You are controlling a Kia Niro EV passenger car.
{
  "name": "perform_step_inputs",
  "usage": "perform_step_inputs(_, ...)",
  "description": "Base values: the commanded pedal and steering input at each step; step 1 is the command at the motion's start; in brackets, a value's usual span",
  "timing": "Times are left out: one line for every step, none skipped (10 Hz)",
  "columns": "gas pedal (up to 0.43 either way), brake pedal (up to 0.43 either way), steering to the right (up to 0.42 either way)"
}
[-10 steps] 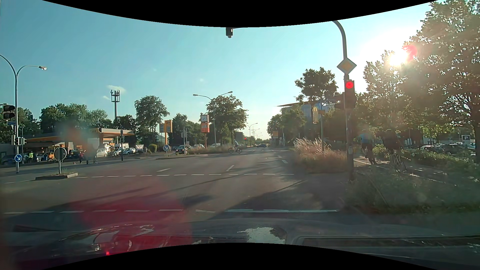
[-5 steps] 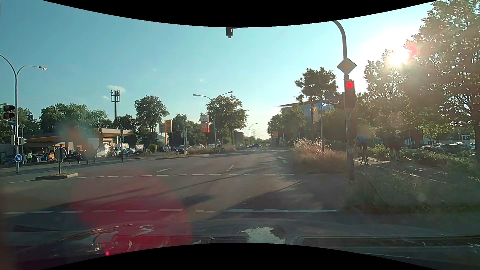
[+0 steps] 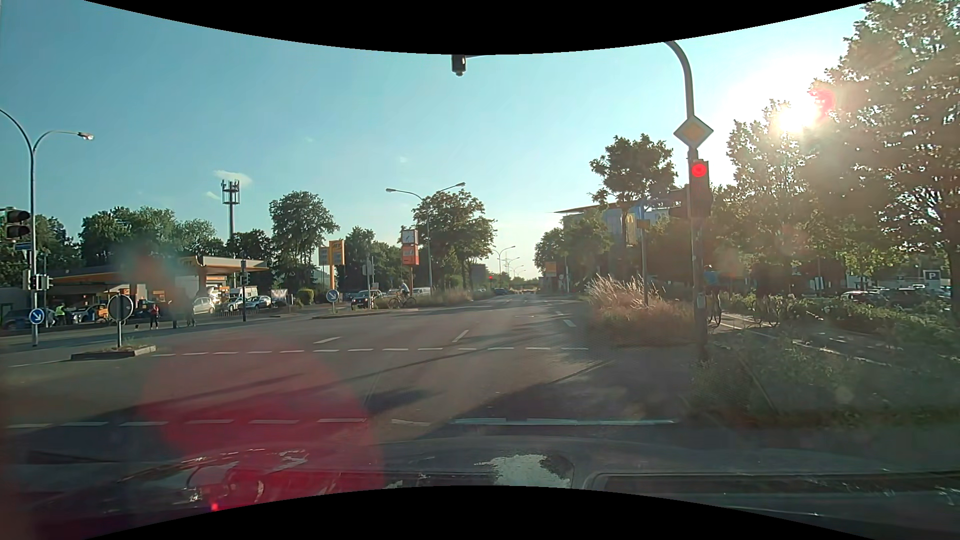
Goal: Follow the waypoints while adhering to traffic rules and regulations
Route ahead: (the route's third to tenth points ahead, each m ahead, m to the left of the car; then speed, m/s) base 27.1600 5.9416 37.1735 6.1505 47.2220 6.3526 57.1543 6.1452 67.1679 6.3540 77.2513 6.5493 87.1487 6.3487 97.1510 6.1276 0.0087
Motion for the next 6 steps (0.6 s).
perform_step_inputs(0.000, 0.244, 0.015)
perform_step_inputs(0.000, 0.244, 0.015)
perform_step_inputs(0.000, 0.244, 0.015)
perform_step_inputs(0.000, 0.244, 0.015)
perform_step_inputs(0.000, 0.244, 0.015)
perform_step_inputs(0.000, 0.244, 0.015)
